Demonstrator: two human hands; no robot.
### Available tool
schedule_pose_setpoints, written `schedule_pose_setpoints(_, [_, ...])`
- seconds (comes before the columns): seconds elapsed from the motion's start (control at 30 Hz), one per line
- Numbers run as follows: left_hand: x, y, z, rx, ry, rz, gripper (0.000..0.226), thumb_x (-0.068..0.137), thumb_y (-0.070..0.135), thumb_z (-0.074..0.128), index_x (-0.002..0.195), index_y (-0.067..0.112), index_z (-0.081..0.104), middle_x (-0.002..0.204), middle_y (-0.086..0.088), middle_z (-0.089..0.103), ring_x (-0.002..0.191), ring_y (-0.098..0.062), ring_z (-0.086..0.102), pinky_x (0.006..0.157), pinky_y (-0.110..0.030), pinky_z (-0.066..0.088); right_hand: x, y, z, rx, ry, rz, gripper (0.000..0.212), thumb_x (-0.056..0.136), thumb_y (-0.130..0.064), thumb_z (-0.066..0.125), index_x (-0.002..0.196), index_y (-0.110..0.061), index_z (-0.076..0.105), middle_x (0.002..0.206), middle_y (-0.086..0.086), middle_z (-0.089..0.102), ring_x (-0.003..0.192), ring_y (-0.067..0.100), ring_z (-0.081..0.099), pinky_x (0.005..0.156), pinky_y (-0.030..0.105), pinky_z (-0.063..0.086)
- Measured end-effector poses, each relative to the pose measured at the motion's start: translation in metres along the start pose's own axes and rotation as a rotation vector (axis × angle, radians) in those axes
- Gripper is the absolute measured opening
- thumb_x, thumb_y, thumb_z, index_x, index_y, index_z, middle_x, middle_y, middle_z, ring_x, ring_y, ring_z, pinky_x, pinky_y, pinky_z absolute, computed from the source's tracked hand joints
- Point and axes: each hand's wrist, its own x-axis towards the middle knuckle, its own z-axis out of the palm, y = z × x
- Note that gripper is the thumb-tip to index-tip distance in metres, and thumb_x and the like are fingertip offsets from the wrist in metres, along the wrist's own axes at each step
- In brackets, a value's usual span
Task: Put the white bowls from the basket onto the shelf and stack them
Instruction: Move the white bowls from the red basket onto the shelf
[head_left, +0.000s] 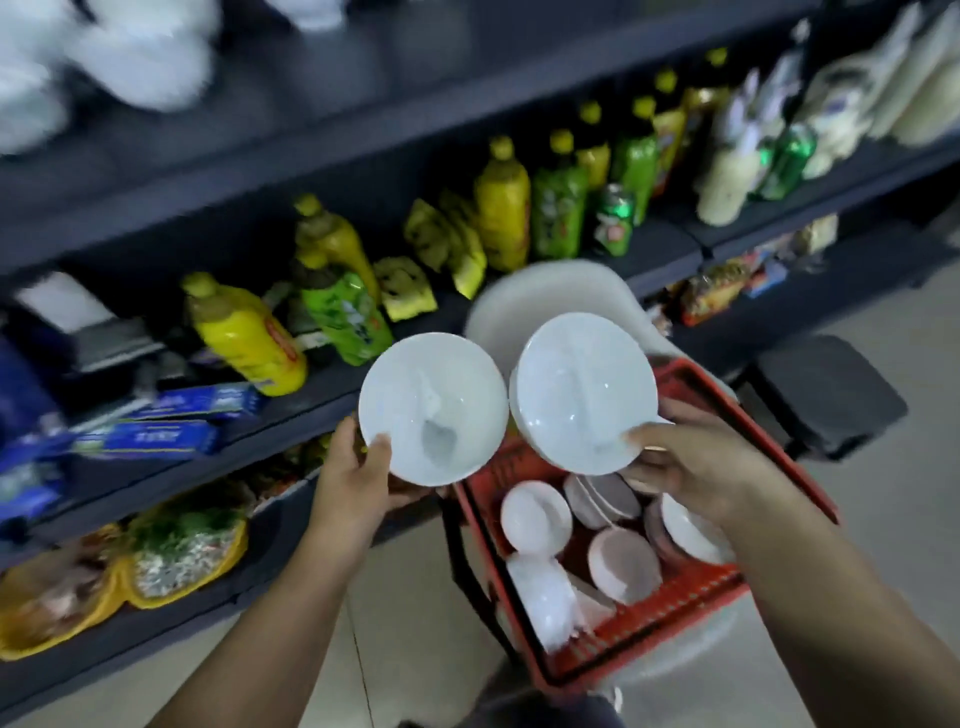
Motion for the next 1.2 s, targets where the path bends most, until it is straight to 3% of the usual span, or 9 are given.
schedule_pose_setpoints(0.17, [0.000, 0.038, -0.119, -0.159, 0.115, 0.080, 0.024, 0.098, 0.011, 0.037, 0.118, 0.019, 0.045, 0.119, -0.006, 0.049, 0.092, -0.024, 0.057, 0.053, -0.034, 0.059, -0.033, -0.015, 0.117, -0.092, -0.135, -0.097, 0.021, 0.088, 0.004, 0.043, 0.090, -0.007, 0.060, 0.083, 0.010, 0.062, 0.064, 0.021, 0.064, 0.046, 0.025, 0.056])
schedule_pose_setpoints(0.3, [0.001, 0.065, -0.214, -0.259, 0.201, 0.114, 0.025, 0.098, 0.010, 0.036, 0.121, 0.015, 0.043, 0.124, -0.009, 0.043, 0.098, -0.030, 0.054, 0.057, -0.040, 0.057, -0.055, -0.006, 0.217, -0.082, -0.214, -0.138, 0.018, 0.088, 0.002, 0.042, 0.080, -0.008, 0.055, 0.085, 0.008, 0.057, 0.075, 0.022, 0.057, 0.048, 0.027, 0.056])
schedule_pose_setpoints(0.43, [0.002, 0.083, -0.295, -0.288, 0.272, 0.200, 0.021, 0.098, 0.009, 0.034, 0.117, 0.014, 0.043, 0.127, -0.013, 0.045, 0.084, -0.031, 0.059, 0.045, -0.032, 0.057, -0.073, 0.003, 0.301, -0.056, -0.307, -0.179, 0.018, 0.089, 0.002, 0.041, 0.081, -0.008, 0.053, 0.085, 0.008, 0.056, 0.073, 0.022, 0.056, 0.043, 0.026, 0.055])
schedule_pose_setpoints(0.6, [0.003, 0.106, -0.370, -0.276, 0.358, 0.211, 0.030, 0.098, 0.011, 0.032, 0.128, 0.011, 0.040, 0.124, -0.013, 0.046, 0.087, -0.040, 0.060, 0.041, -0.027, 0.054, -0.083, 0.003, 0.377, -0.080, -0.380, -0.218, 0.016, 0.087, 0.003, 0.043, 0.083, -0.007, 0.055, 0.088, 0.009, 0.057, 0.076, 0.024, 0.057, 0.044, 0.029, 0.057])
schedule_pose_setpoints(0.73, [0.011, 0.118, -0.404, -0.245, 0.374, 0.223, 0.021, 0.099, 0.012, 0.030, 0.117, 0.013, 0.040, 0.103, -0.009, 0.052, 0.067, -0.030, 0.061, 0.042, -0.026, 0.055, -0.080, -0.006, 0.423, -0.121, -0.418, -0.252, 0.014, 0.087, 0.004, 0.046, 0.083, -0.005, 0.055, 0.089, 0.011, 0.058, 0.079, 0.023, 0.057, 0.041, 0.027, 0.054])
schedule_pose_setpoints(0.9, [0.040, 0.132, -0.427, -0.235, 0.432, 0.229, 0.021, 0.098, 0.013, 0.032, 0.117, 0.016, 0.041, 0.111, -0.011, 0.049, 0.072, -0.031, 0.062, 0.043, -0.027, 0.056, -0.057, -0.033, 0.482, -0.205, -0.448, -0.303, 0.010, 0.088, 0.001, 0.047, 0.084, -0.005, 0.054, 0.078, 0.014, 0.056, 0.072, 0.025, 0.058, 0.047, 0.032, 0.056])
schedule_pose_setpoints(1.07, [0.095, 0.170, -0.443, -0.195, 0.453, 0.329, 0.023, 0.098, 0.013, 0.031, 0.118, 0.013, 0.041, 0.104, -0.010, 0.051, 0.072, -0.030, 0.061, 0.041, -0.025, 0.054, -0.014, -0.075, 0.553, -0.264, -0.490, -0.426, 0.022, 0.085, 0.000, 0.049, 0.106, -0.004, 0.051, 0.096, 0.013, 0.056, 0.082, 0.025, 0.060, 0.062, 0.037, 0.060])
schedule_pose_setpoints(1.13, [0.122, 0.187, -0.451, -0.206, 0.479, 0.332, 0.019, 0.098, 0.014, 0.031, 0.114, 0.013, 0.041, 0.092, -0.008, 0.053, 0.066, -0.030, 0.060, 0.038, -0.024, 0.052, 0.002, -0.094, 0.581, -0.308, -0.479, -0.454, 0.012, 0.085, -0.003, 0.050, 0.097, -0.003, 0.053, 0.091, 0.013, 0.054, 0.076, 0.025, 0.060, 0.067, 0.037, 0.059])
schedule_pose_setpoints(1.2, [0.147, 0.203, -0.462, -0.177, 0.509, 0.333, 0.019, 0.097, 0.014, 0.030, 0.113, 0.013, 0.041, 0.087, -0.009, 0.055, 0.060, -0.029, 0.060, 0.038, -0.023, 0.051, 0.019, -0.108, 0.606, -0.370, -0.461, -0.475, 0.004, 0.086, -0.004, 0.050, 0.082, -0.004, 0.052, 0.080, 0.013, 0.054, 0.068, 0.024, 0.059, 0.058, 0.032, 0.059])
